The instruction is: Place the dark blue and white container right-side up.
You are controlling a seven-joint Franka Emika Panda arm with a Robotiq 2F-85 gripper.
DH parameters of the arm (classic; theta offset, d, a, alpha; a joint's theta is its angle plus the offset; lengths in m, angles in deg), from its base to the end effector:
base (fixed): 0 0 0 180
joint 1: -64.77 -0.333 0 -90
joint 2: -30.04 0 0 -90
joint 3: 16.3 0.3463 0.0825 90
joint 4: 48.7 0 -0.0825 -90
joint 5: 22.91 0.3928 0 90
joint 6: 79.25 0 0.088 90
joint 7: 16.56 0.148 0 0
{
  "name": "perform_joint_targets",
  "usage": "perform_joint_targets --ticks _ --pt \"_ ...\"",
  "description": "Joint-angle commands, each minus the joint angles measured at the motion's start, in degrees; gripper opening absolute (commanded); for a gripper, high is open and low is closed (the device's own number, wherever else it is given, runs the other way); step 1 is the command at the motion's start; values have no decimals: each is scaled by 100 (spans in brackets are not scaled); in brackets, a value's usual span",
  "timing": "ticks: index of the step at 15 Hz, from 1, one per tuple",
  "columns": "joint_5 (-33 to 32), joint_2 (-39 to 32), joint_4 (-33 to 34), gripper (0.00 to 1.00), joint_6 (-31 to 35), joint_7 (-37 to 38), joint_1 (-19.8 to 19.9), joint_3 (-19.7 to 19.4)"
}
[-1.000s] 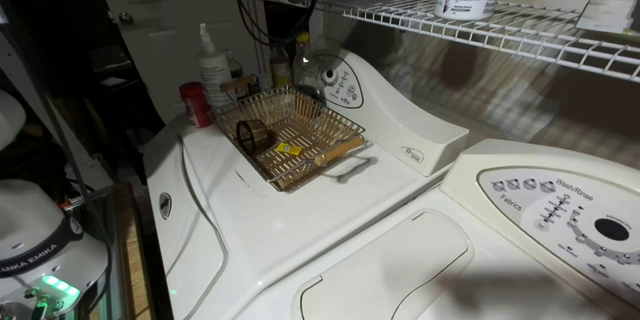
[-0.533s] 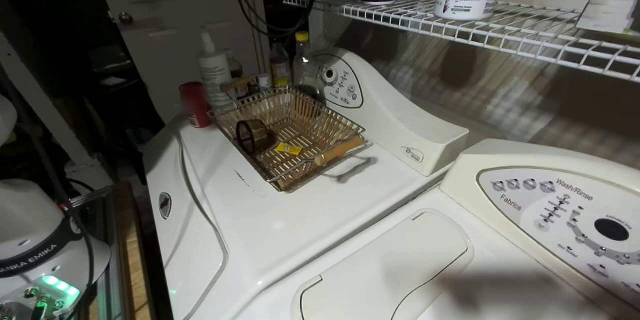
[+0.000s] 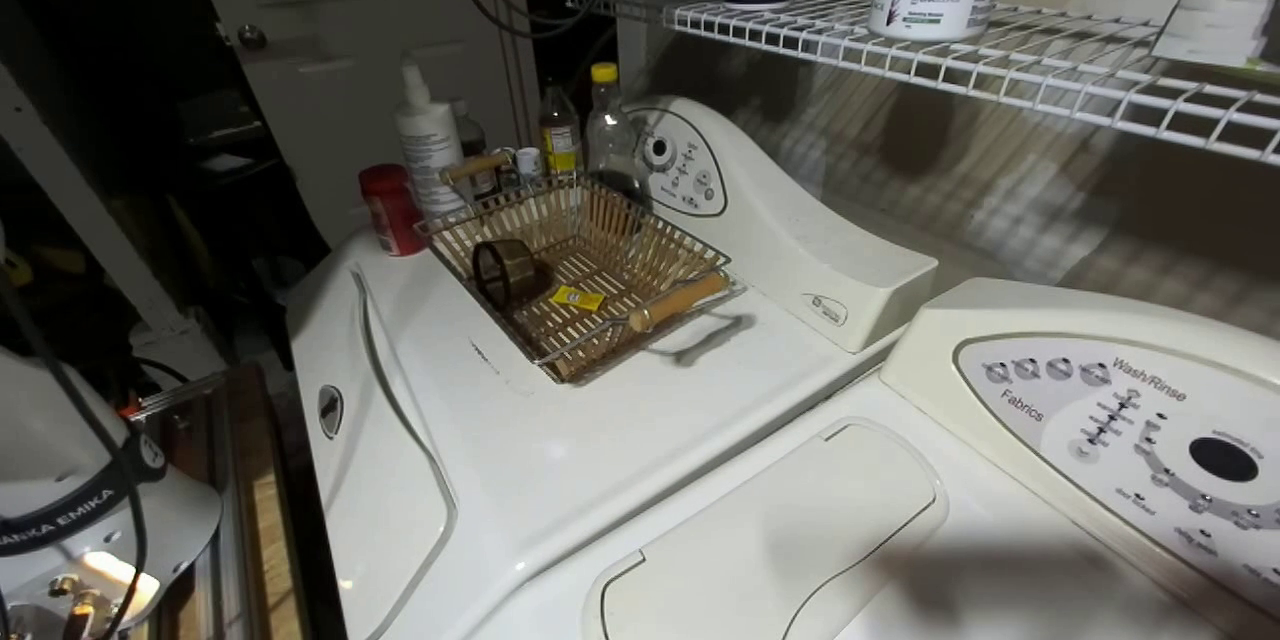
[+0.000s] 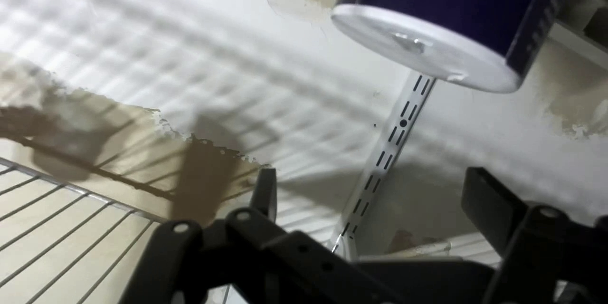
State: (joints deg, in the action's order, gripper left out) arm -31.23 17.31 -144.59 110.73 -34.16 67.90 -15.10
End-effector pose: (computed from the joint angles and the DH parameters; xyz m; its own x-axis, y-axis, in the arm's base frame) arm 0.7146 -0.0097 0.6691 0.1407 0.4263 0.8936 0.0575 -0.9045 0.4225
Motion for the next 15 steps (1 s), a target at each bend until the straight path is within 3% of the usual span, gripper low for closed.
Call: perform_joint_targets --ticks 1,5,7,9,15 --pt "-134 548 -288 100 -958 107 -633 -733" --pt "-1298 935 -261 100 -2231 931 -1169 -1333" --pt "-1621 1150 -320 100 -2862 1187 -1243 -1217" --pt "-1518 1352 -442 100 -3323 1079 -1292 -1043" --pt "-1624 1822 -800 100 -4064 1441 -1392 -880"
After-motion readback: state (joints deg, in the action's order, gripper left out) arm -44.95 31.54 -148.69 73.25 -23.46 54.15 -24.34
